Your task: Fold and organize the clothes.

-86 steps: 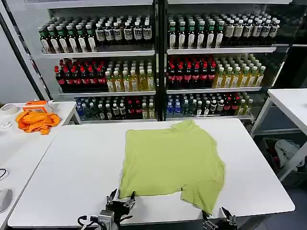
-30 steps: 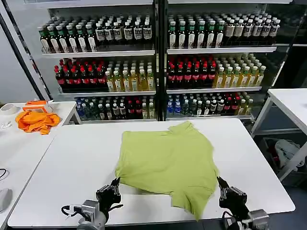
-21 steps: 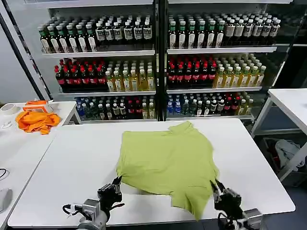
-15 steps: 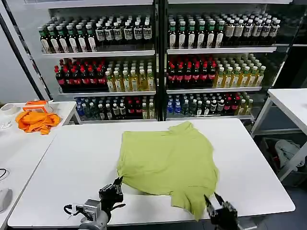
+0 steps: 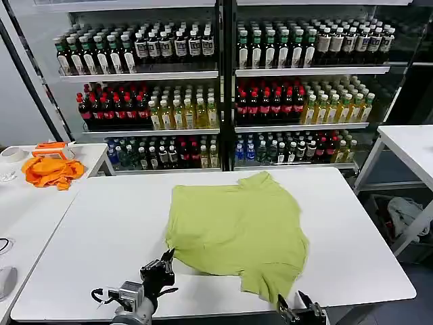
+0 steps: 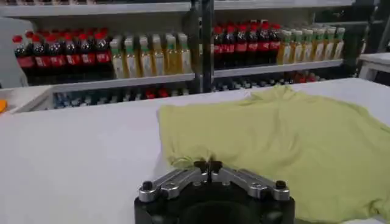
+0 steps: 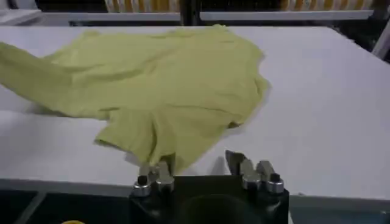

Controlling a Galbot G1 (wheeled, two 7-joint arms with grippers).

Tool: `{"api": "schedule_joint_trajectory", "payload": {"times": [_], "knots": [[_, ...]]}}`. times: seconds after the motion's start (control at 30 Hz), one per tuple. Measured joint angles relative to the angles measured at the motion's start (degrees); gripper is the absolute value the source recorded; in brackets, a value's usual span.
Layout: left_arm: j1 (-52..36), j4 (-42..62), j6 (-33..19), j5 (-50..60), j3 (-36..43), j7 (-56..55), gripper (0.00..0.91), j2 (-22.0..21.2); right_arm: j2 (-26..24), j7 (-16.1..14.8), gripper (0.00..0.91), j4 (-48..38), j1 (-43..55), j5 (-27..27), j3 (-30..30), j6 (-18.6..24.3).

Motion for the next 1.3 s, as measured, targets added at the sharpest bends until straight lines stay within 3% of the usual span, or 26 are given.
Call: {"api": "schedule_joint_trajectory", "payload": {"times": [0.1, 0.17, 0.2, 1.0, 1.03, 1.07, 1.1, 1.3], "knots": [[-0.13, 0.14, 0.0, -0.01, 0.15, -0.01, 0.04, -0.11, 0.24, 0.0, 0.0, -0.44, 0.47, 0.2, -0.24, -0.11], [-0.22, 0.18, 0.0, -0.01, 0.29, 0.0, 0.04, -0.16, 0.44, -0.06, 0.867, -0.47, 0.63, 0.55, -0.32, -0.13], [-0.25, 0.19, 0.0, -0.02, 0.37, 0.0, 0.04, -0.2, 0.48, -0.17, 0.907, -0.46, 0.64, 0.71, -0.36, -0.12], [0.2, -0.67, -0.09, -0.14, 1.01, 0.09, 0.04, -0.5, 1.85, -0.99, 0.907, 3.02, -2.37, 1.14, -0.53, 1.1], [0.21, -0.67, -0.11, -0.14, 1.07, 0.12, 0.04, -0.52, 1.97, -0.96, 0.665, 2.8, -2.3, 1.13, -0.7, 1.08], [0.2, -0.67, -0.12, -0.13, 1.13, 0.09, 0.04, -0.52, 2.11, -0.82, 0.111, 2.52, -2.17, 1.12, -0.86, 1.08], [0.2, -0.67, -0.12, -0.13, 1.19, 0.11, 0.04, -0.52, 2.21, -0.65, 0.0, 2.15, -1.99, 1.14, -0.99, 1.15], [0.28, -0.69, -0.18, -0.12, 1.19, 0.1, 0.04, -0.51, 2.25, -0.02, 0.0, 1.05, -1.58, 1.48, -1.21, 1.89]]}}
